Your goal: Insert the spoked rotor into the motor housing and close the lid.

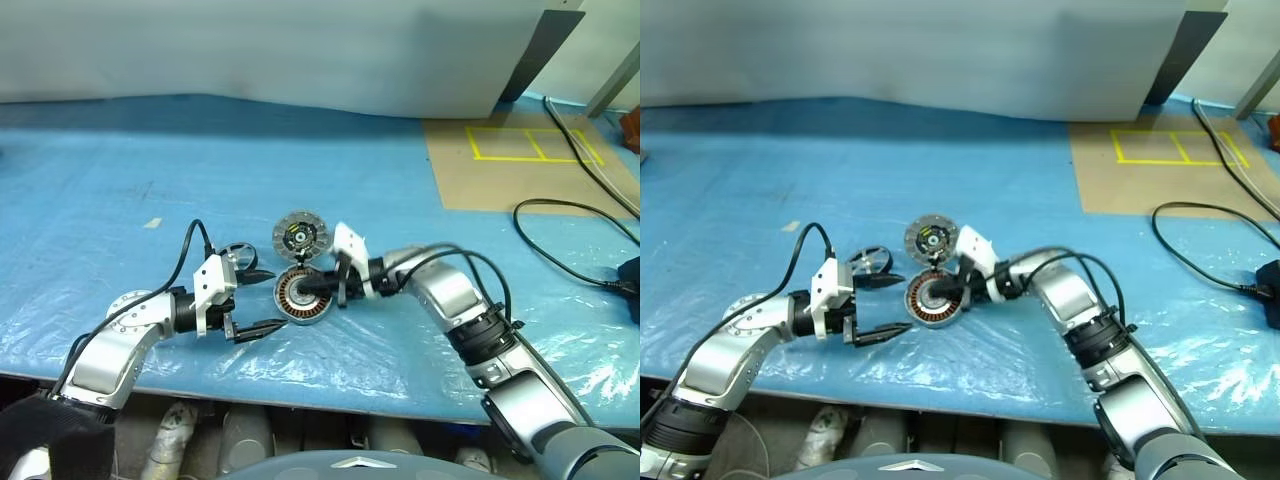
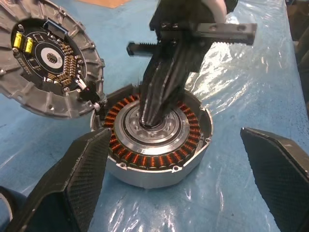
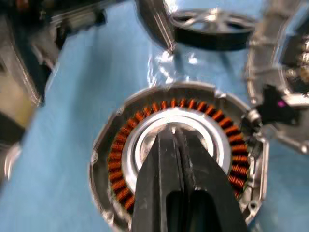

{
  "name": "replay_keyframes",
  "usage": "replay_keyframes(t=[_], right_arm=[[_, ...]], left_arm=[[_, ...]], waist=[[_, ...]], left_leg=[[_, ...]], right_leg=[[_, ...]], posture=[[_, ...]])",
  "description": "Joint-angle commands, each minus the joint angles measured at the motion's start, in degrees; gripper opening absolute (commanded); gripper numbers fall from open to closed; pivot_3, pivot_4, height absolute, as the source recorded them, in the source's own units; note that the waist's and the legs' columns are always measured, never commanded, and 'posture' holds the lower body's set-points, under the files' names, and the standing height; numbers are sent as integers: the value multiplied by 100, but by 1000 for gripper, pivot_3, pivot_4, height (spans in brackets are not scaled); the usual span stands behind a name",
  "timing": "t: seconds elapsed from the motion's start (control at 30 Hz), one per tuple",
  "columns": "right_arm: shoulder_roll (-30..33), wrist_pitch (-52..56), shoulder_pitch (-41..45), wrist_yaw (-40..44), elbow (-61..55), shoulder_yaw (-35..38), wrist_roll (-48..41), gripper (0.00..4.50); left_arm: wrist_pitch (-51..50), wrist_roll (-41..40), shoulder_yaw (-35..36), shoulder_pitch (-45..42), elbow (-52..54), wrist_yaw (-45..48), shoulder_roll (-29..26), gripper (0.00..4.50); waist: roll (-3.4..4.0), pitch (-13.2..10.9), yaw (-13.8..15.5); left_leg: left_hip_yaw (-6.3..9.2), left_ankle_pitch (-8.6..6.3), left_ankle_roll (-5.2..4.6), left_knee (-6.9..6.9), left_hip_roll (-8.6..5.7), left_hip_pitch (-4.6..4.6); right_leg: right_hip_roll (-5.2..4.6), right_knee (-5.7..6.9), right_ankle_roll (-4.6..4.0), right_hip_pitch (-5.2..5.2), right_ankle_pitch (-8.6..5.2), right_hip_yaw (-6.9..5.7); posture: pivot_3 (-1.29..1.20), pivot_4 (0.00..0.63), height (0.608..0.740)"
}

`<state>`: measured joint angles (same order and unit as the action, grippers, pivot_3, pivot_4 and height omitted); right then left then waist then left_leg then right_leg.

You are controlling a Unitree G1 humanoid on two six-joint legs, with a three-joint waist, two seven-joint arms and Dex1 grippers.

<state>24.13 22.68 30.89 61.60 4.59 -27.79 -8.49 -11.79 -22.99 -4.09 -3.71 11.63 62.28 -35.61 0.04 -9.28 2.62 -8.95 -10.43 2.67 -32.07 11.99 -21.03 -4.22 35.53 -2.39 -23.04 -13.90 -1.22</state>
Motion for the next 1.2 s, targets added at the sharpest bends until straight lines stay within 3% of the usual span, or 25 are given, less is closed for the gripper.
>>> replay_keyframes(t=[0.03,0.17,0.47,0.6,0.77,1.2], right_arm=[[150,-167,-256,62,296,-356,464,15],[88,-220,-174,54,361,-210,425,15],[-416,595,-89,182,-48,497,-575,15],[-414,431,-37,196,86,320,-321,15],[-621,467,122,14,305,600,-405,15],[-320,566,-26,222,-101,580,-447,15]], left_arm=[[58,-34,21,-43,45,23,9,4500],[67,-43,16,-59,24,35,19,4500],[77,-36,14,-43,28,57,4,4500],[53,-42,26,-23,69,50,-17,4500],[30,-42,42,4,106,28,-35,4500],[116,-48,71,42,31,70,-27,4500]], waist=[[-4,2,-2],[-4,2,-2],[-5,2,-18],[-5,2,-8],[-4,1,-16],[-5,1,-1]], left_leg=[[0,0,0,0,1,8],[0,-1,-3,-12,-1,22],[0,0,-4,-11,2,-5],[0,0,-3,-10,1,-14],[0,0,-3,-10,3,-9],[0,0,-3,-11,2,-12]], right_leg=[[0,-1,1,7,-1,0],[-1,-2,2,24,-1,9],[3,2,1,-5,0,9],[2,0,0,-12,0,6],[2,4,0,-12,0,7],[2,2,0,-11,0,7]], posture=[[0,150,740],[0,150,740],[0,150,740],[0,150,740],[0,150,740],[0,150,740]])
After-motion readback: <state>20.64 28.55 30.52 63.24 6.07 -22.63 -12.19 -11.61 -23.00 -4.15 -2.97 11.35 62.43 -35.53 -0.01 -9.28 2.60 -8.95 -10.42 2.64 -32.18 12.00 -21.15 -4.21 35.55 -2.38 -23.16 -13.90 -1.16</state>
